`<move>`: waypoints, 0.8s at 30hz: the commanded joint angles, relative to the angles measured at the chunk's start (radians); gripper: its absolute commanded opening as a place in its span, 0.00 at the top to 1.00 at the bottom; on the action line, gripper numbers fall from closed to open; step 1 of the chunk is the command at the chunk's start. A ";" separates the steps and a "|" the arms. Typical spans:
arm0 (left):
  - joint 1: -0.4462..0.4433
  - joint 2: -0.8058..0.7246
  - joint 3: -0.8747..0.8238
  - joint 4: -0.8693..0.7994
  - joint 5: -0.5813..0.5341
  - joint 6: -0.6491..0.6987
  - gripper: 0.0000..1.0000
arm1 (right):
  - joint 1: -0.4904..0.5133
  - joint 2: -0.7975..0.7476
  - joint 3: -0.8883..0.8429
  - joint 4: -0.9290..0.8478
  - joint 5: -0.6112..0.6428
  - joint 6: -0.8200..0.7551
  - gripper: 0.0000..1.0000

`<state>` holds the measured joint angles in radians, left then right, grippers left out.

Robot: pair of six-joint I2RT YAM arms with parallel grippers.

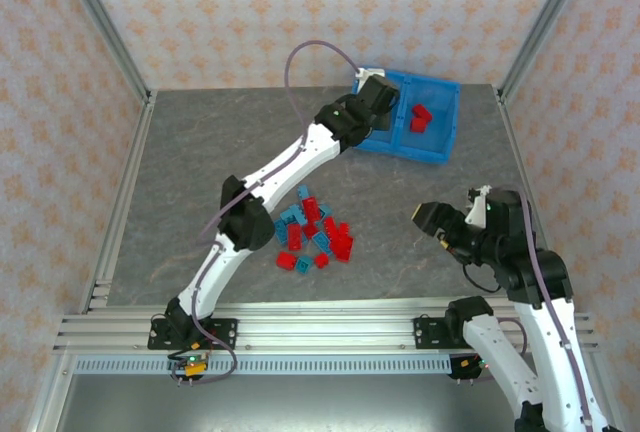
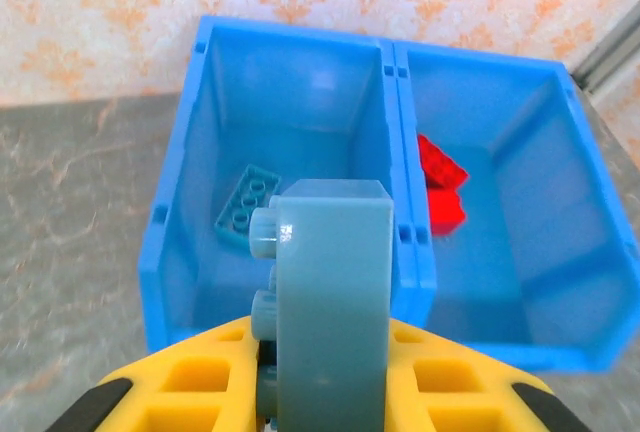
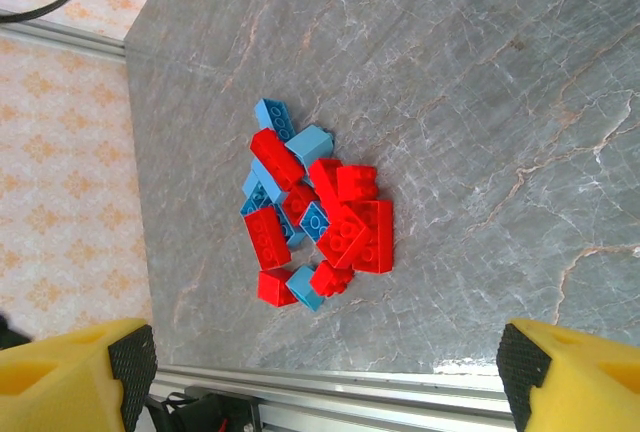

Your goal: Sort the legos into containers by color

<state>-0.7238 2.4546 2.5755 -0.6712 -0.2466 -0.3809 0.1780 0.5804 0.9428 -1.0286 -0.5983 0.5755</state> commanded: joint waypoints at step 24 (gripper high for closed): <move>0.035 0.082 0.126 0.001 -0.019 0.016 0.61 | 0.005 -0.051 0.014 -0.034 0.035 0.019 0.10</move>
<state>-0.6918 2.6999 2.6808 -0.5713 -0.2726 -0.2970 0.1783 0.5251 0.9623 -1.0981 -0.5793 0.5838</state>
